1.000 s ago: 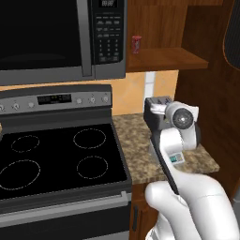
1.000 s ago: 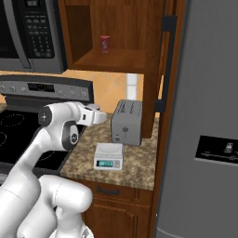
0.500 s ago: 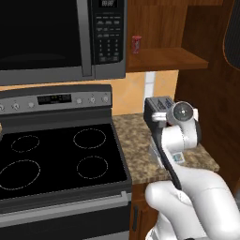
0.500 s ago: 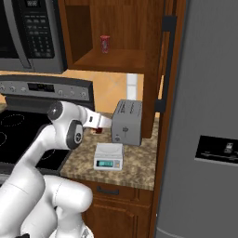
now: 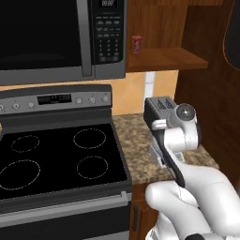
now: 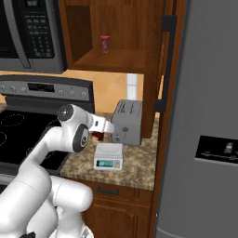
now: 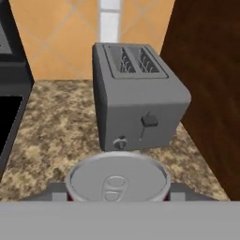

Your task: Pick the canned food and place it on the digital scale for weighing, and close the cabinet.

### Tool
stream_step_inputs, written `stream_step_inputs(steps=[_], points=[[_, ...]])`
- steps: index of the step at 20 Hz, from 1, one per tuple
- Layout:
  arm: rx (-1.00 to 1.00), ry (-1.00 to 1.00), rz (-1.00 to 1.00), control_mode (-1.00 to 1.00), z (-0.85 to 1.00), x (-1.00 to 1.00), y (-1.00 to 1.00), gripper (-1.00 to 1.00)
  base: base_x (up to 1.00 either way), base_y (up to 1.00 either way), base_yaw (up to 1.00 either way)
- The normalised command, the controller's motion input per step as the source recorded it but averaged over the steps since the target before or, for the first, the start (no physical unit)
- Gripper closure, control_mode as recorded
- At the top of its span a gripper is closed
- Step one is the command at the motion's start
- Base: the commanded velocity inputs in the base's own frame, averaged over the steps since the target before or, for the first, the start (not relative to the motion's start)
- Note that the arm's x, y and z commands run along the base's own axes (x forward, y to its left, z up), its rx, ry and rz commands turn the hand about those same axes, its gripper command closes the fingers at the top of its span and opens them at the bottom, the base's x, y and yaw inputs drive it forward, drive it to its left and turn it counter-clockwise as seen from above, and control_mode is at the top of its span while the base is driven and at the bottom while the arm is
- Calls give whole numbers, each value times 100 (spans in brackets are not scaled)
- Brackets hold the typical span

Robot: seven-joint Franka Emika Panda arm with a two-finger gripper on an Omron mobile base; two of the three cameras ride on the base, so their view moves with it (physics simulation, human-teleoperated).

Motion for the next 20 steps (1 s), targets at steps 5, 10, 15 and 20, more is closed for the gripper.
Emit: stream_step_inputs(steps=[5, 10, 15, 20], points=[[3, -4, 13, -100, -32, 1, -13, 100, 0, 0, 0], [21, -13, 12, -100, -32, 2, -2, 100, 0, 0, 0], [6, -4, 13, -100, -22, 15, 0, 100, 0, 0, 0], [0, -13, 9, -100, -22, 3, 0, 100, 0, 0, 0]])
